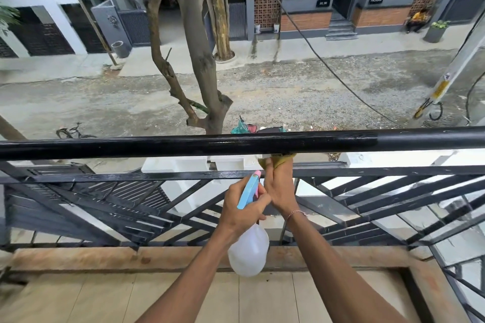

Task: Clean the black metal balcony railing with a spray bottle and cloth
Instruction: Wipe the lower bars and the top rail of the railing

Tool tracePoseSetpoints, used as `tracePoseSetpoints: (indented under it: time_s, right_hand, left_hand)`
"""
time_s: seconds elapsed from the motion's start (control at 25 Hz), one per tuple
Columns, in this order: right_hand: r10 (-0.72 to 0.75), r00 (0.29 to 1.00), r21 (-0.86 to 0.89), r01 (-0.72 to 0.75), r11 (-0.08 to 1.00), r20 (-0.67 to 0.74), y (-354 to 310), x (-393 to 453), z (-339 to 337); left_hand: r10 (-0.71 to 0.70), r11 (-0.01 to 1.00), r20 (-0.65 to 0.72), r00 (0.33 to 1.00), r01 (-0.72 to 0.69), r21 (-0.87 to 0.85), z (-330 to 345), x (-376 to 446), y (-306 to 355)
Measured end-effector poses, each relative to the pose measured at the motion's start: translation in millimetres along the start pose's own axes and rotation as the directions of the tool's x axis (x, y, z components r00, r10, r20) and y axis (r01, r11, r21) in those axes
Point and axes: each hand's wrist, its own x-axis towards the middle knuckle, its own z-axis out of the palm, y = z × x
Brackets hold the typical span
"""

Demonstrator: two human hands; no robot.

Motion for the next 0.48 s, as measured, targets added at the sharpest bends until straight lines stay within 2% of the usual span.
tracePoseSetpoints:
  time_s: [0.16, 0.2, 0.28, 0.36, 0.48]
  right_hand:
    - [-0.02, 0.999, -0.319, 0.028, 0.947, 0.027, 34.2, 2.2, -1.6]
    - [-0.005, 1.0, -0.347, 0.015, 0.938, 0.029, 34.6, 1.6, -2.5]
    - [-0.012, 1.0, -0.364, 0.017, 0.931, 0.015, 22.3, -3.2, -0.3]
    - [-0.09, 0.995, -0.338, 0.076, 0.938, -0.029, 5.6, -15.0, 0.5]
    - [-0.07, 0.993, -0.26, 0.043, 0.965, -0.097, -5.7, -37.9, 8.8]
  left_hand:
    - [-0.013, 0.999, 0.027, 1.0, 0.012, 0.033, -6.3, -0.8, -6.3]
    - [-0.01, 0.999, 0.035, 0.999, 0.009, 0.035, -7.1, 0.3, -7.0]
    - [-0.019, 1.0, 0.052, 0.998, 0.018, 0.023, -10.2, 5.7, -8.7]
    - [-0.021, 1.0, 0.069, 0.997, 0.021, 0.008, -13.5, 12.2, -10.1]
    - [-0.009, 1.0, 0.078, 0.997, 0.008, 0.004, -20.3, 21.9, -15.6]
